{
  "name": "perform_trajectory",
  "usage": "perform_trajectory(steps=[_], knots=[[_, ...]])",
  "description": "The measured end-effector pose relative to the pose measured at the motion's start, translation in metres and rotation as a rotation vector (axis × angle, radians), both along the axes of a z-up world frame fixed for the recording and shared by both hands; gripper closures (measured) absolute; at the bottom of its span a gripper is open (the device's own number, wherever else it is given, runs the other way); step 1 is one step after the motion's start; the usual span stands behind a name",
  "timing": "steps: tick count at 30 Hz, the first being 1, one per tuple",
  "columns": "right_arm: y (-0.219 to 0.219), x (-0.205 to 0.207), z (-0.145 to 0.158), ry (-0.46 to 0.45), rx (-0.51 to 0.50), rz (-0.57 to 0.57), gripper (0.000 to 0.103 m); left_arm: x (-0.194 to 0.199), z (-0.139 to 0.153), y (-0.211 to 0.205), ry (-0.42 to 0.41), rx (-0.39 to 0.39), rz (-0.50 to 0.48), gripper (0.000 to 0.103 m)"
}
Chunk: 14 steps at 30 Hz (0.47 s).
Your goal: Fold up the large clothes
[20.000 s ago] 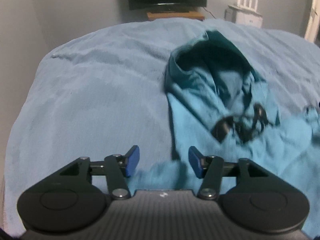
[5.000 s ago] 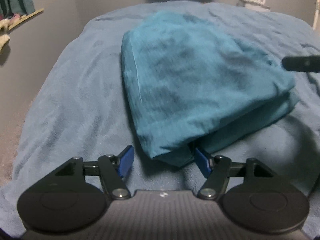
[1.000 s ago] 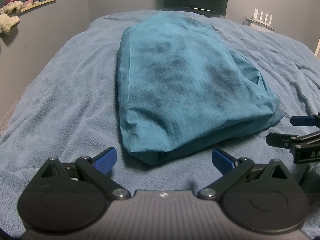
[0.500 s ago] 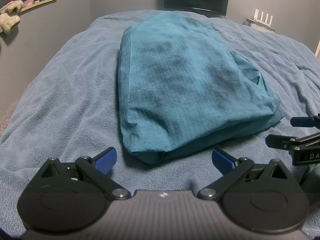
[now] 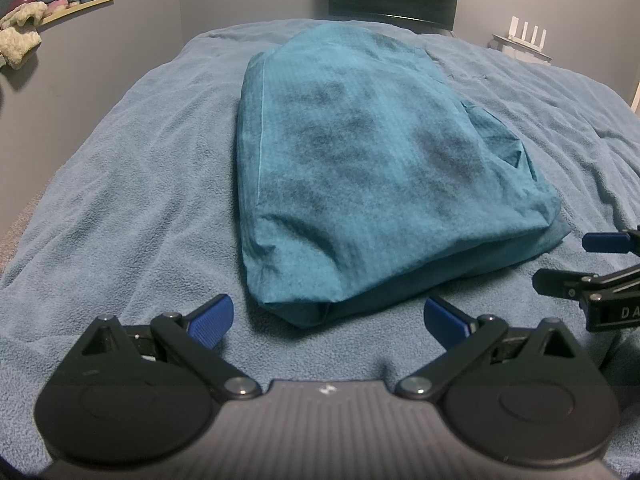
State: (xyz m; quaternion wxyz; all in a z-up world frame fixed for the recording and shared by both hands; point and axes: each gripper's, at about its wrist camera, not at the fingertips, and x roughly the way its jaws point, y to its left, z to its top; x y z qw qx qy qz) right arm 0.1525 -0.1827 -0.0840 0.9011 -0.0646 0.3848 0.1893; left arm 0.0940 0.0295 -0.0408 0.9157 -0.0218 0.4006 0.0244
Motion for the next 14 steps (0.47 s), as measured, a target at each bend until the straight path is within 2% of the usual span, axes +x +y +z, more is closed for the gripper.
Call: perform_trajectory(steps=[14], knots=[[0.0003,-0.0006,0.0002,-0.001,0.0,0.0,0.001,-0.0029,0.0012,-0.0053,-0.017,0.016,-0.018,0.001]])
